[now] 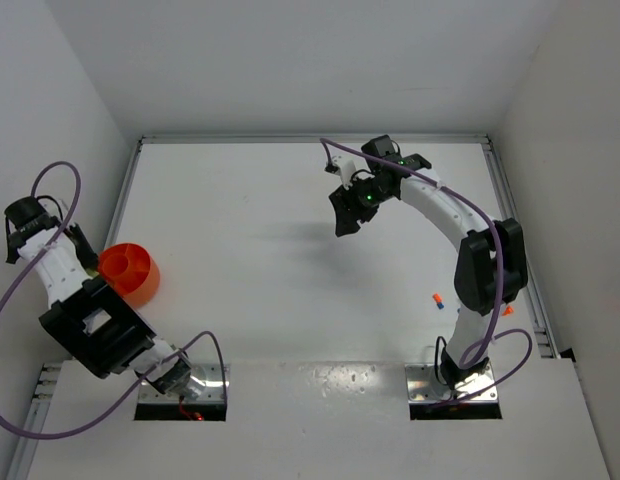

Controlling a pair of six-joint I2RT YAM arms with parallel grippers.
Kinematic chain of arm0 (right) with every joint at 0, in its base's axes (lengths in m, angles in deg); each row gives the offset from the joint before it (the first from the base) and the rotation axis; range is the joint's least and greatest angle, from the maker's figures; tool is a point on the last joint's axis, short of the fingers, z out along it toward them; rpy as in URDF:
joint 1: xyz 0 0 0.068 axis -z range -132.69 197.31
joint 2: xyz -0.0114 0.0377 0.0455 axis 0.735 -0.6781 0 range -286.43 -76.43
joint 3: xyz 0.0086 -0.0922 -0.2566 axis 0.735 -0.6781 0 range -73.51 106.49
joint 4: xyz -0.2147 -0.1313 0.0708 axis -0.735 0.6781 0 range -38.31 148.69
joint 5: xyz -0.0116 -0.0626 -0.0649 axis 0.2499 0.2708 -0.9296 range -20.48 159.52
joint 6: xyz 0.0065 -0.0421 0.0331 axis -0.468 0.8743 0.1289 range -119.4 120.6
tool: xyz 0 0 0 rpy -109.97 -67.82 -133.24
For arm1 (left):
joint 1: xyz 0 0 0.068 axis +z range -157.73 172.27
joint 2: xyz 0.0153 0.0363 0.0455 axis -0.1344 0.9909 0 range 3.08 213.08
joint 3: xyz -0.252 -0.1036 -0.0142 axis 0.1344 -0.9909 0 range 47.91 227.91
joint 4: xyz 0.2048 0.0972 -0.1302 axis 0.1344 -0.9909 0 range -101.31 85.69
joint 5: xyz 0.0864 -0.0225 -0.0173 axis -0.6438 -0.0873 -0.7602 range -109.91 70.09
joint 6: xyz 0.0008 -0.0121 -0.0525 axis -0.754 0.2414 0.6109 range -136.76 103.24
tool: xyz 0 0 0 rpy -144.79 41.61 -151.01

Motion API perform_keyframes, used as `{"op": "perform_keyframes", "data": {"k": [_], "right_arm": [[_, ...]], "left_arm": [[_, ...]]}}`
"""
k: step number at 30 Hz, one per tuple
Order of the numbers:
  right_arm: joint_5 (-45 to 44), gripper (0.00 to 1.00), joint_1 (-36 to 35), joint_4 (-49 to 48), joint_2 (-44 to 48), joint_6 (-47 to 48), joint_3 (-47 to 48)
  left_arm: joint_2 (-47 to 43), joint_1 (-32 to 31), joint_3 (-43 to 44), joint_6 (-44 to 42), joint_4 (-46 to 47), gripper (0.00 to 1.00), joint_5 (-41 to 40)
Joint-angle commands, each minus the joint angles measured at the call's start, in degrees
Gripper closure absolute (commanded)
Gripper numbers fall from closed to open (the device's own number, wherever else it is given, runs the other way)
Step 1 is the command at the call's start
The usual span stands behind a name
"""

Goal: Sort the legos into containers by color

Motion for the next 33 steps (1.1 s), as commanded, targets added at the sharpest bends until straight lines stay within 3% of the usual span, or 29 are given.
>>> {"op": "perform_keyframes", "data": {"k": [1,9,15,19,22,26,28,29,33], "right_arm": [[0.6,0.38,0.2,-0.2,0.1,-0.3,2.4],[0.6,0.38,0.2,0.3,0.1,-0.3,2.4],[0.6,0.38,0.2,0.3,0.1,-0.3,2.4],[0.6,0.38,0.2,0.3,0.6,-0.3,2.4],[0.7,0.38,0.2,0.3,1.3,0.3,2.4],[0.2,0.38,1.5,0.8,2.7,1.4,1.2],[-1.0,0.38,3.3,1.3,4.2,2.1,-0.2],[-1.0,0.38,4.0,1.3,5.5,2.6,-1.6],[-5.9,0.38,7.9,1.3,9.1,2.6,-6.1]], "left_arm": [[0.6,0.7,-0.7,-2.2,2.1,0.93,1.5],[1.1,0.7,-1.2,-3.3,2.7,0.83,3.9],[0.6,0.7,-1.8,-4.4,2.7,0.60,4.4],[-1.8,0.7,-0.7,-4.4,3.2,0.54,5.0],[-5.5,0.7,0.7,-5.7,3.8,0.45,5.5],[-10.2,0.7,4.1,-7.9,5.0,0.42,7.1],[-12.8,0.7,6.1,-9.4,5.0,0.37,10.9],[-13.5,0.7,6.9,-10.7,5.0,0.29,12.6],[-13.2,-1.0,12.1,-17.9,-3.3,0.21,31.1]]}}
